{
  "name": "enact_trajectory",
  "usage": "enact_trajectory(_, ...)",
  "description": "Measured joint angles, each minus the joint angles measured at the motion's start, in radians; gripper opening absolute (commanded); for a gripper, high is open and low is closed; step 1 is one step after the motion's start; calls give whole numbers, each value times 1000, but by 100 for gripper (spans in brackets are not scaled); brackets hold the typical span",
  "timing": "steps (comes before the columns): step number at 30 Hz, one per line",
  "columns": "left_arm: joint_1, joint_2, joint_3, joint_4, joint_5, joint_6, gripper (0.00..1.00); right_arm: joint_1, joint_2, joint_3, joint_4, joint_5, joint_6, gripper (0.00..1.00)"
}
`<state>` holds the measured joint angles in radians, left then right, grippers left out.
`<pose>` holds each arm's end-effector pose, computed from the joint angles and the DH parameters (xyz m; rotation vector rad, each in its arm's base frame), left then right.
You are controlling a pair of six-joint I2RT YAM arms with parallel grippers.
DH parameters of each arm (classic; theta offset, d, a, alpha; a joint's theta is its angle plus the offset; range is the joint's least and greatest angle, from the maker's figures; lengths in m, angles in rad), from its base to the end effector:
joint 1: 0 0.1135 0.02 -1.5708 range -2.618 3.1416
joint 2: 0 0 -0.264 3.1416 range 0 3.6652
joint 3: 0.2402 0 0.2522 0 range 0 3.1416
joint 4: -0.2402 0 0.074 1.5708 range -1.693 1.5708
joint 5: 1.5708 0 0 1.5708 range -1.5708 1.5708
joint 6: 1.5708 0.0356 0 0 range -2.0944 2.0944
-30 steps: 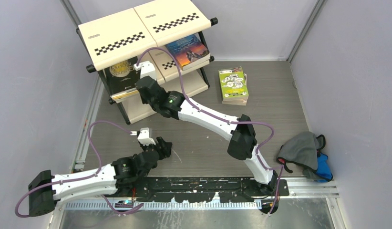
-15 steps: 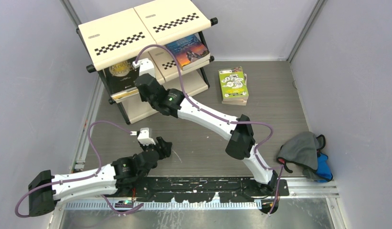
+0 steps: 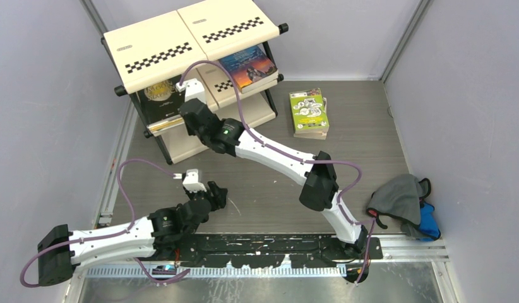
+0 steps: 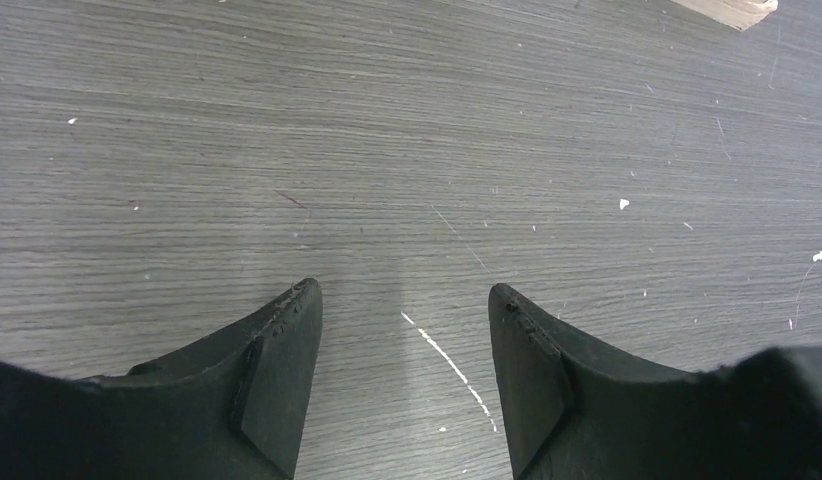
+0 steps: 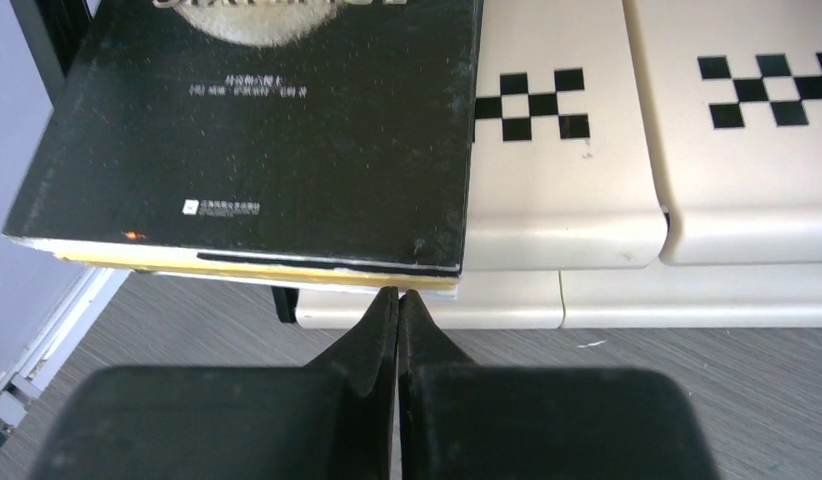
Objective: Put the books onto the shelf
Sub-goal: Adjust the book on the shelf, then pick up the book from the center of the board.
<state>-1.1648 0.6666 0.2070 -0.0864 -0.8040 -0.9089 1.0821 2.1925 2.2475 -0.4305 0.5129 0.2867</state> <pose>0.0800 -0.1213 0.1706 -0.2105 1.9633 -0.5144 0.2561 0.4445 0.3630 -0.4208 1.8725 0.4292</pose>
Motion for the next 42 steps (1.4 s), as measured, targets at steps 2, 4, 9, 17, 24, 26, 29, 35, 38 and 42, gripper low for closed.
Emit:
enact_trajectory(2, 0, 0, 0, 0, 0, 0, 63, 7, -8, -25, 8, 2, -3, 19)
enact_trajectory(4, 0, -1, 0, -1, 0, 0, 63, 12, -25, -71, 18, 6, -5, 28)
enact_trajectory(9, 0, -8, 0, -2, 1, 0, 63, 27, -113, -244, 47, 15, -3, 42)
enact_trajectory(17, 0, 2, 10, -24, 3, -1, 64, 33, -374, -560, 155, 55, 23, 64)
enact_trajectory(24, 0, 132, 57, 0, 29, 0, 72, 20, -633, -838, 264, 146, 51, 72)
enact_trajectory(26, 0, 191, 76, 26, 43, 0, 72, 0, -695, -912, 280, 161, 67, 73)
enact_trajectory(29, 0, 277, 113, 64, 66, 8, 73, -74, -798, -1034, 289, 165, 109, 76)
enact_trajectory(35, 0, 454, 222, 164, 106, 53, 79, -336, -961, -1239, 291, 117, 204, 84)
enact_trajectory(38, 0, 542, 285, 204, 130, 78, 83, -472, -994, -1307, 288, 71, 242, 89)
enact_trajectory(42, 3, 634, 368, 233, 161, 97, 85, -629, -996, -1368, 296, -13, 278, 90)
